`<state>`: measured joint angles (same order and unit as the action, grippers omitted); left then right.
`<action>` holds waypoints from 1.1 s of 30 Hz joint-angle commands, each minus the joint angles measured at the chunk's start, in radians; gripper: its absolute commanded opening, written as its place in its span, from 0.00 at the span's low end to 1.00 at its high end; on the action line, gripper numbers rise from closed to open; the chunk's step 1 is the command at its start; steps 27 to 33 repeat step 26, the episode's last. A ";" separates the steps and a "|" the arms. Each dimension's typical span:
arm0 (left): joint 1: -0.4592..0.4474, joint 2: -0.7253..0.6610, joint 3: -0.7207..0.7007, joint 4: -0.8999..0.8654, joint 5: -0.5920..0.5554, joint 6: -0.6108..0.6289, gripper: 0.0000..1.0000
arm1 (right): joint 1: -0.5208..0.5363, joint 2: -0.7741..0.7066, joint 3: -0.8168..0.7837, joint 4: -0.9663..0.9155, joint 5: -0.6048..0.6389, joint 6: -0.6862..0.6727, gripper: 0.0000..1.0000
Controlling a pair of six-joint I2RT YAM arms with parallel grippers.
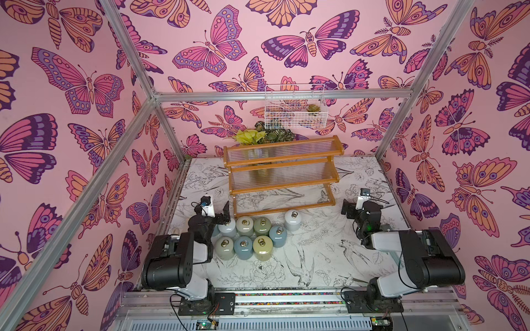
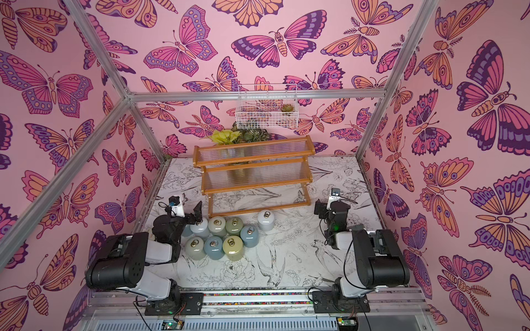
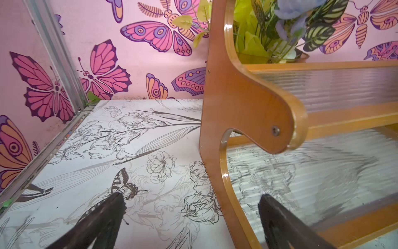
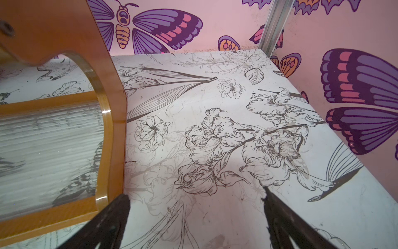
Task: Remove the tea canisters from the shelf
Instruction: Reset both arms
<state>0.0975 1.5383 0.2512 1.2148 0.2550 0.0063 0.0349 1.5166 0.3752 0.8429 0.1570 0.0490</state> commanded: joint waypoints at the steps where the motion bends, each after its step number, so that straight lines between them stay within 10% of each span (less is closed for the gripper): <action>1: -0.010 0.001 0.053 -0.223 0.019 0.012 1.00 | -0.003 -0.012 0.021 -0.022 0.012 0.009 0.99; 33: -0.013 0.000 0.112 -0.308 -0.074 -0.018 1.00 | -0.004 -0.010 0.022 -0.023 0.013 0.009 0.99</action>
